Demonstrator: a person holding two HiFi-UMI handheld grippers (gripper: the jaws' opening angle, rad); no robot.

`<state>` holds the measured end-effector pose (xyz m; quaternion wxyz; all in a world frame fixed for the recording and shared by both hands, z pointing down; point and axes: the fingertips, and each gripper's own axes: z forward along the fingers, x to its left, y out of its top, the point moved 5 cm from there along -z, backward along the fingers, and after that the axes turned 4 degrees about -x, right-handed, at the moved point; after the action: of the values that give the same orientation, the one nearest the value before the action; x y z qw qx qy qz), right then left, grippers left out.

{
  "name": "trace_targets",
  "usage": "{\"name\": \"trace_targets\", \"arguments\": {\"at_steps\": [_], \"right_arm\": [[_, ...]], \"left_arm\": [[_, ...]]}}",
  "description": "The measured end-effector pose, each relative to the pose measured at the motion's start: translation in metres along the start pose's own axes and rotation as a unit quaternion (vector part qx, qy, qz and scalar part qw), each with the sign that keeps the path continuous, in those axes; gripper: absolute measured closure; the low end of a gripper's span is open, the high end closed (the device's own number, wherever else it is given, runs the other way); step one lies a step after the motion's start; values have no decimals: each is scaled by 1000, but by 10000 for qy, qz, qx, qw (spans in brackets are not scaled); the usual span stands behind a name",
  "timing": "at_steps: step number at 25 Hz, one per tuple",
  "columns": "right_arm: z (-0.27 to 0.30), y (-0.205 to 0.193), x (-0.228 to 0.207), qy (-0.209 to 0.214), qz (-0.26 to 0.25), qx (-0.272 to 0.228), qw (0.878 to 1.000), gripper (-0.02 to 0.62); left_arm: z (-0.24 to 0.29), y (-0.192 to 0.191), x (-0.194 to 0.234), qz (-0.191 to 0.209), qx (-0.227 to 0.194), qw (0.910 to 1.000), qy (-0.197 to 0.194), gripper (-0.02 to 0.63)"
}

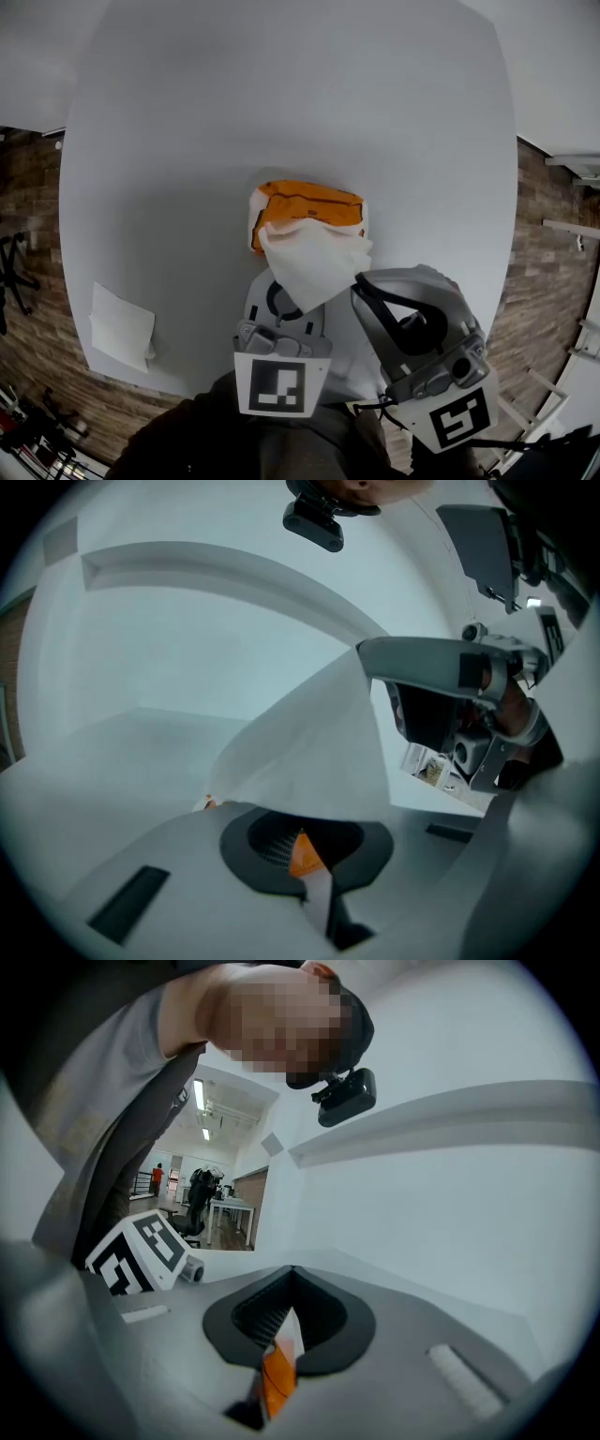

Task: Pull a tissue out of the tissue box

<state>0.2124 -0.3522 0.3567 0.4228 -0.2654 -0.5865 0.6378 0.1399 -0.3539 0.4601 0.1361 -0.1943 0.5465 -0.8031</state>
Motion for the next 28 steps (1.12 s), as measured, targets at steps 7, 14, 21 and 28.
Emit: {"name": "trace_targets", "arguments": {"at_steps": [7, 14, 21, 28], "right_arm": [[-15, 39, 17, -26, -126, -302, 9995, 592], [-42, 88, 51, -183, -347, -463, 9982, 592], [-62, 132, 112, -119, -403, -487, 9979, 592], [-36, 147, 182, 219, -319, -382, 9985, 592]], "left_arm": [[-18, 16, -5, 79, -187, 9998, -42, 606], [-80, 44, -23, -319, -470, 9983, 157, 606], [-188, 57, -49, -704, -851, 9925, 517, 606], [-286, 43, -31, -877, -949, 9866, 995, 606]]}}
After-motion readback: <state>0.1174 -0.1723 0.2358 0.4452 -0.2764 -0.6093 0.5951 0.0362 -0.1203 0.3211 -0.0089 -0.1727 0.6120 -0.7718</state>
